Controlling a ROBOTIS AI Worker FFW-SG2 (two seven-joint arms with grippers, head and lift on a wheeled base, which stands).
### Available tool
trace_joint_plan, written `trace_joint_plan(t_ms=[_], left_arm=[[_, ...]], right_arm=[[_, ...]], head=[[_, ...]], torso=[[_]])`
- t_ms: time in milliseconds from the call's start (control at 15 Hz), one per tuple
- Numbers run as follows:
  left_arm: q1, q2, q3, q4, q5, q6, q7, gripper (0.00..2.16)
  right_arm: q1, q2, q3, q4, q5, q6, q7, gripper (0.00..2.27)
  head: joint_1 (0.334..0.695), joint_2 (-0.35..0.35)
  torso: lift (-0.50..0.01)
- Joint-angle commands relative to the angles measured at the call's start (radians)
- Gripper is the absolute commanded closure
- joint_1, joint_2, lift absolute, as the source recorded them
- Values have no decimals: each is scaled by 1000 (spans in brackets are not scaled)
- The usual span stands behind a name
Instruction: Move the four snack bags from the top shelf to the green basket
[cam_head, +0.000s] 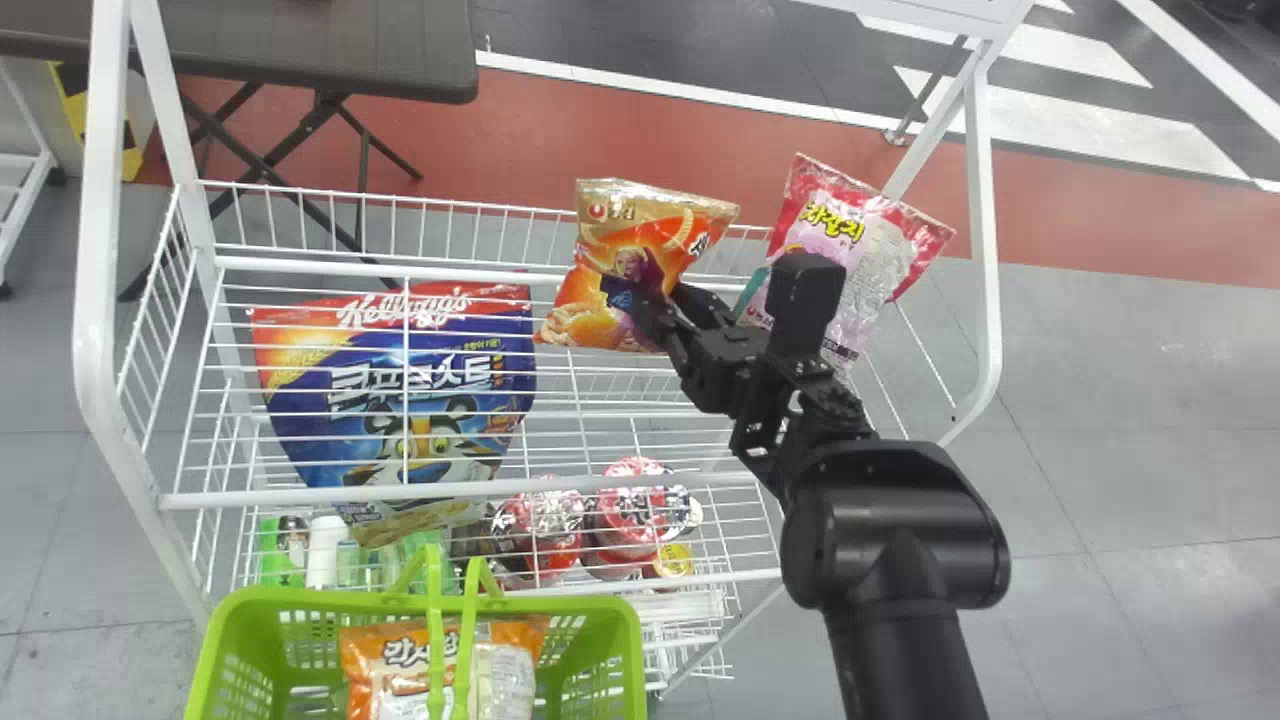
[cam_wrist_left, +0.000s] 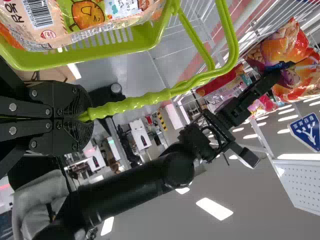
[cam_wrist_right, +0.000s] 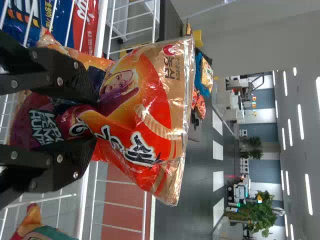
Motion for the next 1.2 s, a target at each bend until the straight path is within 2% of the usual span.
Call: trace_joint_plan(t_ms=[0,200,400,600,667,800,933,1133], left_arm=[[0,-2,-2,-3,-2,-1,0,1403],[-1,-2,1,-4,-2,-1,3,1403],[-1,-2,-2,-10,-2,-1,5,1403],[0,-2,-3,-15,-2,-1,8,1403],[0,-2,-6,-15,-3,-1,11,1403],[3,-3,-9,-17,-3,-1,12,1403],[5,-5,-11,-18,-5,-4,12,1403],[6,-8,-19,-18,-8,-4,11,1403]], right_arm=[[81,1,-26,-135,-18,38,-1,2243],[234,4,-86,-348,-90,74,-1,2243],[382,11,-173,-563,-204,243,0,2243],[541,60,-264,-736,-316,443,38,2243],[581,81,-299,-771,-351,522,75,2243],[615,81,-359,-797,-428,759,144,2243],[627,81,-376,-796,-472,967,163,2243],[650,81,-362,-753,-508,1093,193,2243]], head=[[695,-350],[695,-350],[695,-350],[695,-350],[695,-350],[695,-350],[695,-350],[695,-350]], torso=[[0],[0],[0],[0],[0],[0],[0],[0]])
